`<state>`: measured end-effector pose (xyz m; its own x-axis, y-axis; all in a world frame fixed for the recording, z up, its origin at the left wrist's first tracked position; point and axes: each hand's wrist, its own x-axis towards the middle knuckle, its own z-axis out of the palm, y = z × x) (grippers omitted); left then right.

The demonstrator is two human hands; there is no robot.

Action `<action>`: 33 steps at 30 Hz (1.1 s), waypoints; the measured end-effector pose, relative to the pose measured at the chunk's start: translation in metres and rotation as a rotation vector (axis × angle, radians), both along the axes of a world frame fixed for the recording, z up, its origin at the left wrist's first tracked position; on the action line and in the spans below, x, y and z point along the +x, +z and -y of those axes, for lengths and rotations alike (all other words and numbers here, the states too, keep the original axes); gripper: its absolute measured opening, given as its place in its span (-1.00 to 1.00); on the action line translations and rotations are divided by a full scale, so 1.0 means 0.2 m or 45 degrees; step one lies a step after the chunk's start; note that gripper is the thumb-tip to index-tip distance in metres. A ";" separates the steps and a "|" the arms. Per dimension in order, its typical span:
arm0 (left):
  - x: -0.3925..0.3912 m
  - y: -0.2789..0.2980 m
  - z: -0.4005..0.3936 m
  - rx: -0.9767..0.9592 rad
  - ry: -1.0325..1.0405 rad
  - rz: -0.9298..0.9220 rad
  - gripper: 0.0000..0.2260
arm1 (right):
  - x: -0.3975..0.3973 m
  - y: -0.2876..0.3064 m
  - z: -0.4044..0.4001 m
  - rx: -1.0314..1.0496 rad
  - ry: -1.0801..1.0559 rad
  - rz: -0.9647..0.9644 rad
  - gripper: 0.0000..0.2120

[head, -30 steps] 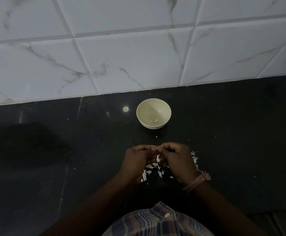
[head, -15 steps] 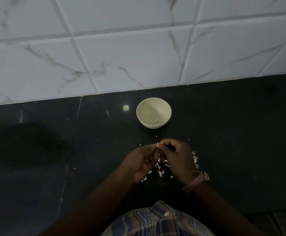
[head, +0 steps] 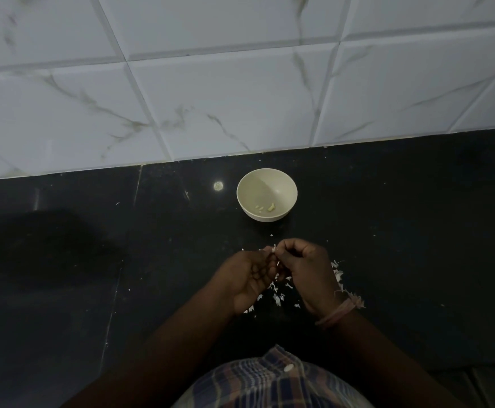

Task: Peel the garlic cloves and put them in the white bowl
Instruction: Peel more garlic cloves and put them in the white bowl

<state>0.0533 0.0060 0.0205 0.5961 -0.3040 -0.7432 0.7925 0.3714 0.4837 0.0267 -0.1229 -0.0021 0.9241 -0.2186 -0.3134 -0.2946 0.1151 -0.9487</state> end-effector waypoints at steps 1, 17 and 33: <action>0.00 0.00 0.00 -0.008 0.007 -0.032 -0.81 | 0.00 0.00 0.00 -0.013 -0.002 0.004 -0.82; 0.01 -0.03 -0.04 -0.237 0.127 0.032 -0.83 | -0.01 0.01 -0.01 0.011 -0.121 0.001 -0.95; -0.04 -0.08 -0.09 -0.045 0.231 0.274 -0.79 | -0.04 0.03 -0.04 -0.840 0.095 0.402 -0.87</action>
